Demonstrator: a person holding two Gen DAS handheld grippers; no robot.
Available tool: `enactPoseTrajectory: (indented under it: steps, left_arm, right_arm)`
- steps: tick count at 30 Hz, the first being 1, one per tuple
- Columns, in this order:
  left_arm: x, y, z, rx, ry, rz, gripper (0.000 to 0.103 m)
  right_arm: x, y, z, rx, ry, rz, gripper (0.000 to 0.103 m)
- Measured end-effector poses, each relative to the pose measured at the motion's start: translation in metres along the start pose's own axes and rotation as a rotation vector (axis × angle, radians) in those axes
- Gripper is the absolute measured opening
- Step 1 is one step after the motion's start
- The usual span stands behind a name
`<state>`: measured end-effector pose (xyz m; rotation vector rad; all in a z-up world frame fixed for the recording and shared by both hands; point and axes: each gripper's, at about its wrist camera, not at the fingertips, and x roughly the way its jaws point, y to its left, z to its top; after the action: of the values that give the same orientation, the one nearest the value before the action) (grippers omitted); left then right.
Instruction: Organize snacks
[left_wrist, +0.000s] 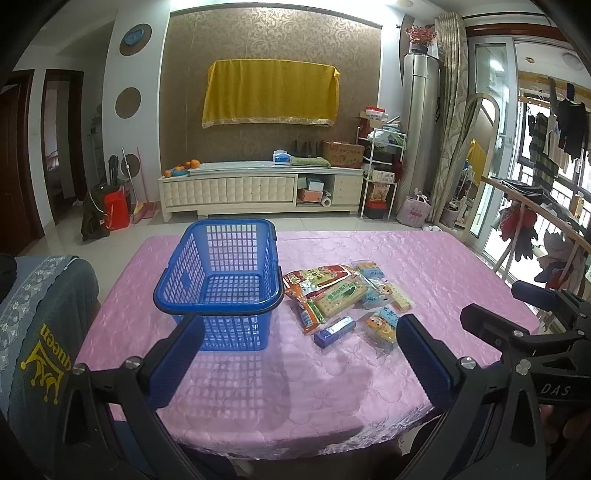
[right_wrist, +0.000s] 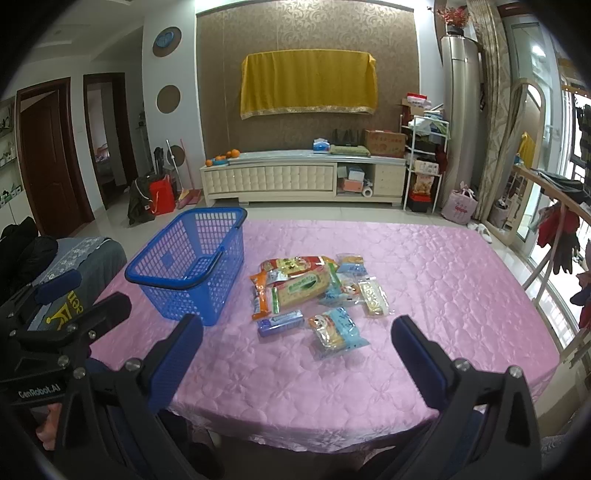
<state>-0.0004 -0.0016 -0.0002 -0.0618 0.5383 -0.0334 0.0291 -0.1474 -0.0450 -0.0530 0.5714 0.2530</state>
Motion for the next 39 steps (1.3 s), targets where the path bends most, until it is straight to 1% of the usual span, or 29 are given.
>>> enactPoseTrajectory:
  steps: [23,29,33,35,38,39]
  left_arm:
    - [-0.002,0.002,-0.003,-0.007,0.009,0.005,0.103]
    - [0.001,0.002,-0.001,-0.006,0.02,0.003,0.103]
    - [0.007,-0.001,0.006,-0.008,0.029,-0.003,0.103]
    - [0.012,-0.004,0.01,-0.008,0.033,-0.003,0.103]
    - [0.023,-0.011,0.014,0.005,0.047,-0.006,0.103]
    - [0.028,-0.014,0.014,0.01,0.057,-0.006,0.103]
  right_arm:
    - [0.003,0.001,-0.002,0.004,0.018,0.008,0.103]
    - [0.006,0.0,0.002,-0.007,0.028,0.012,0.103]
    - [0.012,-0.005,0.007,-0.012,0.035,0.016,0.103]
    - [0.017,-0.012,0.01,-0.005,0.038,0.0,0.103]
    - [0.022,-0.023,0.011,0.0,0.021,-0.062,0.103]
    - [0.026,-0.028,0.011,0.003,0.023,-0.065,0.103]
